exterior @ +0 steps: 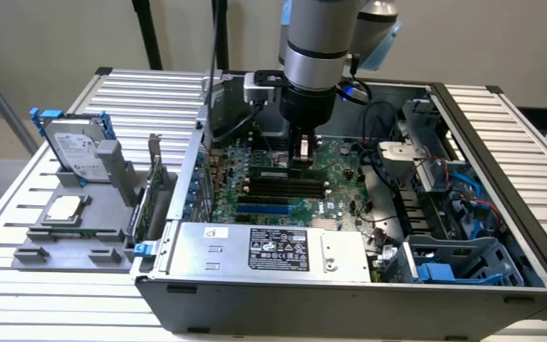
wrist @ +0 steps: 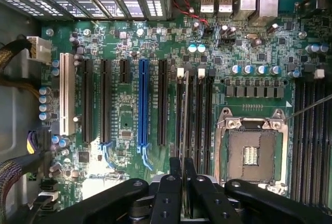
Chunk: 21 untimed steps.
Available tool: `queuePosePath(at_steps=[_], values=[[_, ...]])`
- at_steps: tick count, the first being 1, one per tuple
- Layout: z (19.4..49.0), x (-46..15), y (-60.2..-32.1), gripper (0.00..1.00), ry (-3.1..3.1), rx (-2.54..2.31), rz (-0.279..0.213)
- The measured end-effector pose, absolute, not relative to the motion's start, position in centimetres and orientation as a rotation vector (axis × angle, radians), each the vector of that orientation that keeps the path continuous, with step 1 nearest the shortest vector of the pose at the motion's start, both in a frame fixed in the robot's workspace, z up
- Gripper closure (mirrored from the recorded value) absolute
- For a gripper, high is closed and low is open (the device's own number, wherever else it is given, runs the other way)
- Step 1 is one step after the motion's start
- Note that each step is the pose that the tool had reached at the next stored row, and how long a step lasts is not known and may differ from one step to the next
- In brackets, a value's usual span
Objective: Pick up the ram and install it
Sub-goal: 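Insert the ram into the slot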
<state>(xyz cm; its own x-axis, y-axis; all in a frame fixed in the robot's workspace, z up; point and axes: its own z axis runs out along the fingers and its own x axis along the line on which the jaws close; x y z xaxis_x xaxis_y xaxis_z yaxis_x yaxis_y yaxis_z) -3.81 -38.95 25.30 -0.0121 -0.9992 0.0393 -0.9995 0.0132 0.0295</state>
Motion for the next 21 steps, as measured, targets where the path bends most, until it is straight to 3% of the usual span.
queuePosePath(at_steps=[21], values=[[23.8, -3.2, -38.9, 0.86, -2.196, 2.169, 0.017]])
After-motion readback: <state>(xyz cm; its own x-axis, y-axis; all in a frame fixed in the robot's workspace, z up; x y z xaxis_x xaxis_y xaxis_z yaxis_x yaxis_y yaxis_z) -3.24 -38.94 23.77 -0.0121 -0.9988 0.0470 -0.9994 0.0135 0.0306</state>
